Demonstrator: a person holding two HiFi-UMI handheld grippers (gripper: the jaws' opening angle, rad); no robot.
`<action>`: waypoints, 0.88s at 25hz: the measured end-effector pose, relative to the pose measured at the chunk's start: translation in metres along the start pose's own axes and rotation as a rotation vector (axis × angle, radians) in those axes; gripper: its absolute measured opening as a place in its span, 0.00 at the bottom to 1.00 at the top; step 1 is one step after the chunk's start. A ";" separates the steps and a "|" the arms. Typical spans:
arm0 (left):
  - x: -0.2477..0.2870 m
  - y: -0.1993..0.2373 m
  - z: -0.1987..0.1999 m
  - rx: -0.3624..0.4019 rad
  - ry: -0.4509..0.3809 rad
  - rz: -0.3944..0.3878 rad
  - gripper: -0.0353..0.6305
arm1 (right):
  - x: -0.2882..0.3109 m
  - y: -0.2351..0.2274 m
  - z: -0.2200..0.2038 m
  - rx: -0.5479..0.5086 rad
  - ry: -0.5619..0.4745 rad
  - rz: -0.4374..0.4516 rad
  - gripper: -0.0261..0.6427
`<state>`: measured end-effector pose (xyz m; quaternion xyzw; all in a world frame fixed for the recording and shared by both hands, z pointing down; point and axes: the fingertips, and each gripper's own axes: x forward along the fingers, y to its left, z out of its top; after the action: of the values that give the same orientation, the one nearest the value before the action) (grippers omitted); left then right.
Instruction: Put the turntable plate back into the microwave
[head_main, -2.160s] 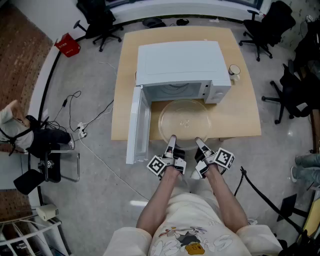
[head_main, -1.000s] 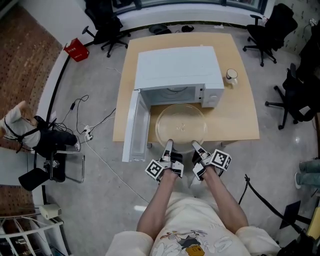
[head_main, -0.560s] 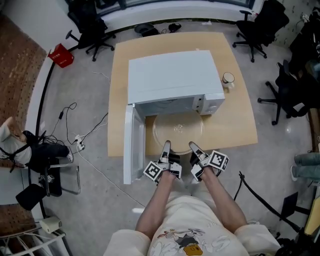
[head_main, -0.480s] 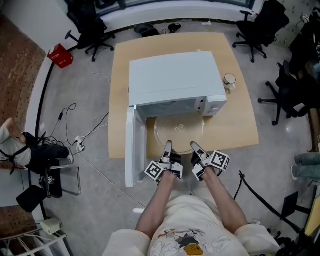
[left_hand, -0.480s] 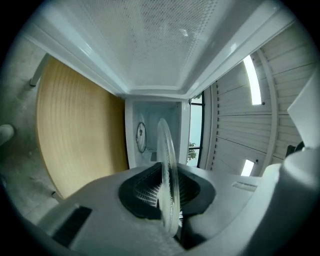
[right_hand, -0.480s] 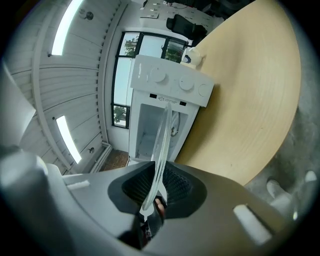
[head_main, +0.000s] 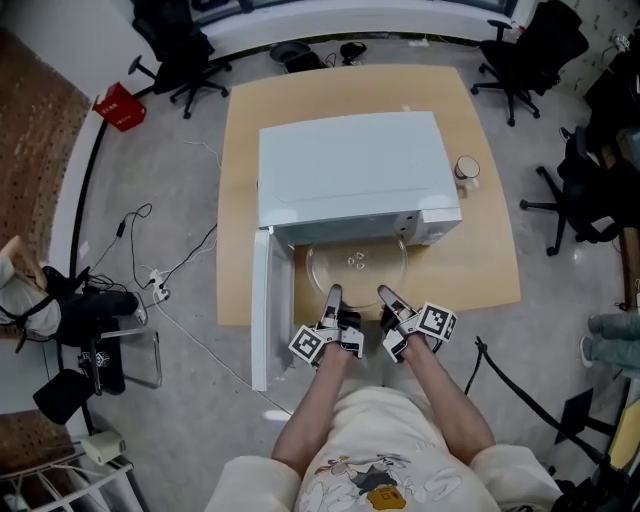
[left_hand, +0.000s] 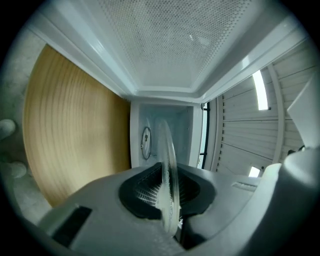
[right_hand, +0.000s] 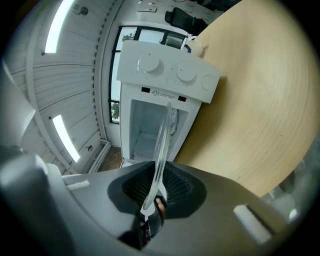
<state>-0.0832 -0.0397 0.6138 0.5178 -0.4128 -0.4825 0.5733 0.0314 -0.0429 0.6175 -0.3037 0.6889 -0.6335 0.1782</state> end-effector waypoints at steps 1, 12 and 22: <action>0.004 0.001 0.003 0.002 -0.008 0.002 0.09 | 0.007 0.004 0.004 -0.006 0.006 0.031 0.13; 0.070 0.012 0.050 0.050 -0.058 -0.010 0.09 | 0.081 -0.015 0.044 0.007 0.032 0.015 0.13; 0.112 0.032 0.079 0.034 -0.085 0.022 0.09 | 0.128 -0.031 0.070 0.025 0.026 -0.012 0.12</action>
<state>-0.1340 -0.1646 0.6525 0.5021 -0.4506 -0.4906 0.5515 -0.0150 -0.1790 0.6569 -0.2977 0.6813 -0.6470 0.1691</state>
